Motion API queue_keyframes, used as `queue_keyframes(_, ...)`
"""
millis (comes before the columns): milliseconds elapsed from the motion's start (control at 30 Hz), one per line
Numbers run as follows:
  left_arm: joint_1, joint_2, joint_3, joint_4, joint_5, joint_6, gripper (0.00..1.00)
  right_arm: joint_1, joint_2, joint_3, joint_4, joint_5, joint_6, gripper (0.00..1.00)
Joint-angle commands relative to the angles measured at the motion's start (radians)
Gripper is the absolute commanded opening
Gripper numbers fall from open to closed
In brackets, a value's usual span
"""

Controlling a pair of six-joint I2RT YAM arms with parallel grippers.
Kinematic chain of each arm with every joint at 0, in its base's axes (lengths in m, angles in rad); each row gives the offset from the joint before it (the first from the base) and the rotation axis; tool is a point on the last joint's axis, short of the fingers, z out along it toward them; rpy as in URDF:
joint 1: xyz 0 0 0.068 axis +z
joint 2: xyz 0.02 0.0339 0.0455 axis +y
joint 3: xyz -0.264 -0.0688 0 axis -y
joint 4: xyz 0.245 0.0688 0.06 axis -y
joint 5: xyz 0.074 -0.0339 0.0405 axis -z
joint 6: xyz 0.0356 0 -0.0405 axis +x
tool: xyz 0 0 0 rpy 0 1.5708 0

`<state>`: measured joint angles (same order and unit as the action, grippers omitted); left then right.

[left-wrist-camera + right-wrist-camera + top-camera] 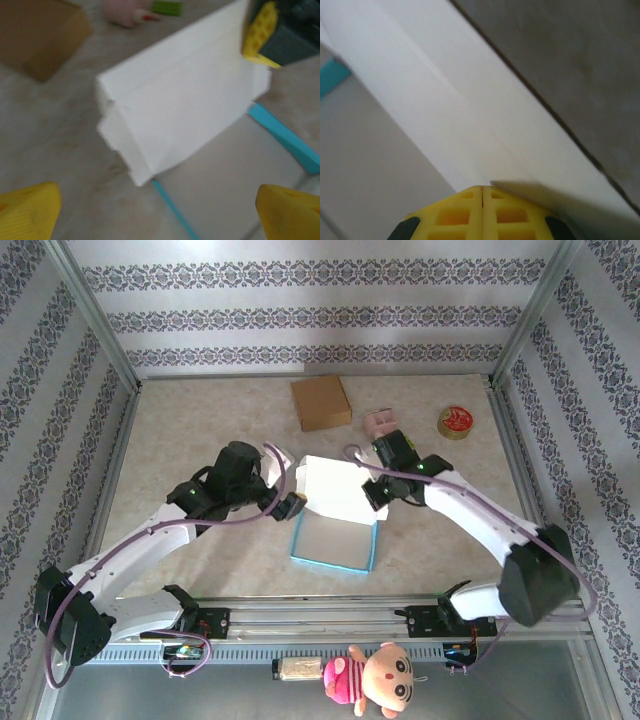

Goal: Fold the paper box

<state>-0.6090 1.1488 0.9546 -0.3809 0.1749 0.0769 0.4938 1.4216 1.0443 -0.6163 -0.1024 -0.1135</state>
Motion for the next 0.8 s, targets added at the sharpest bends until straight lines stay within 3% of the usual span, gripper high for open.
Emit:
queue_keyframes(0, 0.005, -0.023, 0.08, -0.114, -0.278, -0.186, 1.0, -0.023, 0.121, 0.097, 0.1, -0.12, -0.134, 0.07)
queue_keyframes(67, 0.039, -0.039, 0.107, -0.178, -0.329, -0.284, 1.0, -0.017, 0.173, 0.16, 0.101, -0.153, -0.11, 0.07)
queue_keyframes(133, 0.068, -0.059, 0.12, -0.211, -0.308, -0.35, 1.0, -0.019, 0.164, 0.185, 0.097, -0.194, -0.054, 0.11)
queue_keyframes(233, 0.124, -0.061, 0.132, -0.23, -0.143, -0.373, 1.0, -0.03, 0.058, 0.138, 0.123, -0.225, 0.029, 0.3)
queue_keyframes(333, 0.197, 0.008, 0.172, -0.284, 0.018, -0.406, 1.0, -0.07, -0.062, 0.053, 0.144, -0.185, 0.072, 0.61)
queue_keyframes(433, 0.208, 0.096, 0.233, -0.363, 0.116, -0.438, 0.99, -0.127, -0.136, 0.004, 0.153, -0.137, 0.137, 0.72)
queue_keyframes(533, 0.172, 0.147, 0.26, -0.381, 0.21, -0.54, 0.96, -0.16, -0.168, -0.021, 0.165, -0.14, 0.217, 0.76)
queue_keyframes(633, 0.051, 0.145, 0.255, -0.348, 0.154, -0.602, 0.99, -0.161, -0.164, -0.056, 0.181, -0.17, 0.302, 0.77)
queue_keyframes(767, -0.049, 0.106, 0.19, -0.288, 0.083, -0.71, 1.0, -0.118, -0.137, -0.113, 0.19, -0.208, 0.431, 0.56)
